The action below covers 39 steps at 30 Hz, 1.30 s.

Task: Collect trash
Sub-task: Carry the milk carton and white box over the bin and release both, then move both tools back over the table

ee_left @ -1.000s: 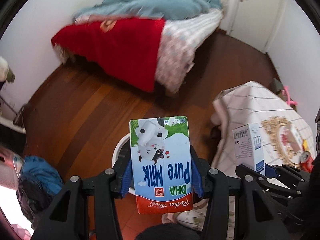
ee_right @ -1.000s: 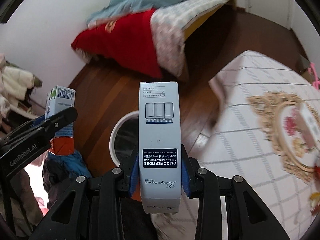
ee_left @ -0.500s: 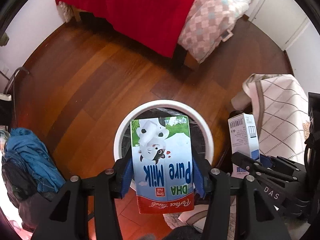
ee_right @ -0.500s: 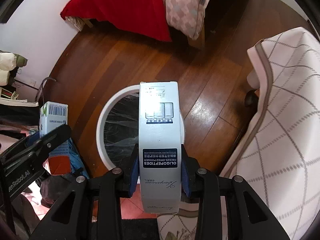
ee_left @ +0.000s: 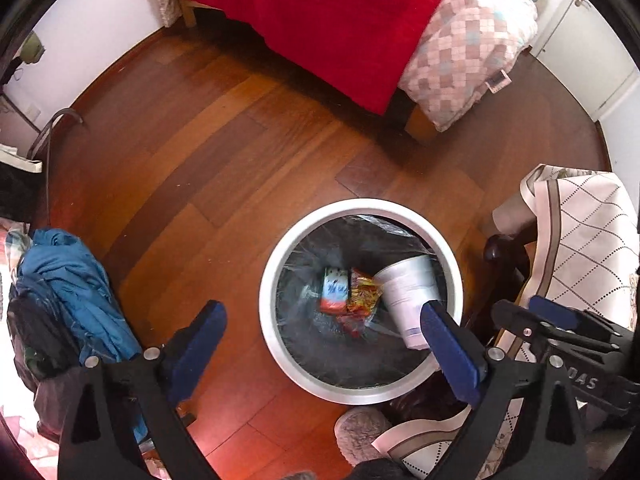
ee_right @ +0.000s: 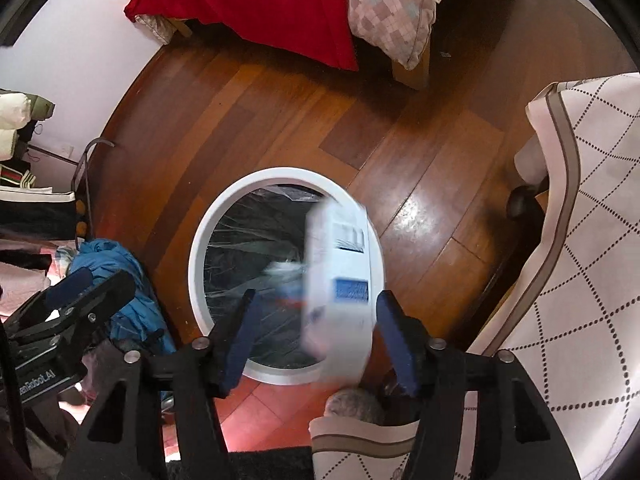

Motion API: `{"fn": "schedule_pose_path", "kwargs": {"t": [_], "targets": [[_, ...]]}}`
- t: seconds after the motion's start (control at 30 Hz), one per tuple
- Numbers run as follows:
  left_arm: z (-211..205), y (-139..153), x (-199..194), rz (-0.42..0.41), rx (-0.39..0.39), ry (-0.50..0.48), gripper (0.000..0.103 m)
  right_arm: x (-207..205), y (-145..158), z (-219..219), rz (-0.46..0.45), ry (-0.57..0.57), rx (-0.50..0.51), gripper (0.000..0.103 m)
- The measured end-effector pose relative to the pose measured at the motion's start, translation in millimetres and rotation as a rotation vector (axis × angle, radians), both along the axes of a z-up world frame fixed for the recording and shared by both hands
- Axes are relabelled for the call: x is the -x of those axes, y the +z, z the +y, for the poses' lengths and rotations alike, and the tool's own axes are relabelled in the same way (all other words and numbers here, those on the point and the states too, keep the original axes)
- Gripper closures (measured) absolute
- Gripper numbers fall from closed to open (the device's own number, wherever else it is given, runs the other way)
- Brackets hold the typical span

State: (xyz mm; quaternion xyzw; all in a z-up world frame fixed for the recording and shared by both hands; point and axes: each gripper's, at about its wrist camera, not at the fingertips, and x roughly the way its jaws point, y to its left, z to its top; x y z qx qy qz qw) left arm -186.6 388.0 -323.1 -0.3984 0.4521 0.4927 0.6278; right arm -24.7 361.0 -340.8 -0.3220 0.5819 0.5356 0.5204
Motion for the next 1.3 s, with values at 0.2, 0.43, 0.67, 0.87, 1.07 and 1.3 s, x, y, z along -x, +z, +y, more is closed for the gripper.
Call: {"fn": "schedule_pose_path", "kwargs": {"t": [0.2,0.43,0.67,0.87,1.07,1.3], "targets": [[-10.4,10.9,7.1,0.015,-0.024,0.016,0.003,-1.9,13.4,-10.7,-0.052,0.015,-0.019,0.012],[-26.3,26.4,12.7,0.034,-0.049,0.024,0.003,5.5,32.8,-30.4,-0.12,0.068,-0.032,0.0],[-50.7,53.6,16.7,0.054,-0.098,0.01,0.003,12.1,59.7,-53.0,-0.169,0.064,-0.068,0.0],[-71.2,80.1,19.1,0.056,-0.146,0.0,0.003,15.4,87.0,-76.7,-0.164,0.048,-0.108,0.0],[-98.3,115.2,20.1,0.037,-0.205,-0.014,0.003,15.3,123.8,-105.1,-0.15,0.031,-0.167,0.0],[-132.8,156.5,18.9,0.021,-0.284,-0.039,0.003,10.1,181.5,-142.9,-0.128,0.001,-0.272,0.0]]}}
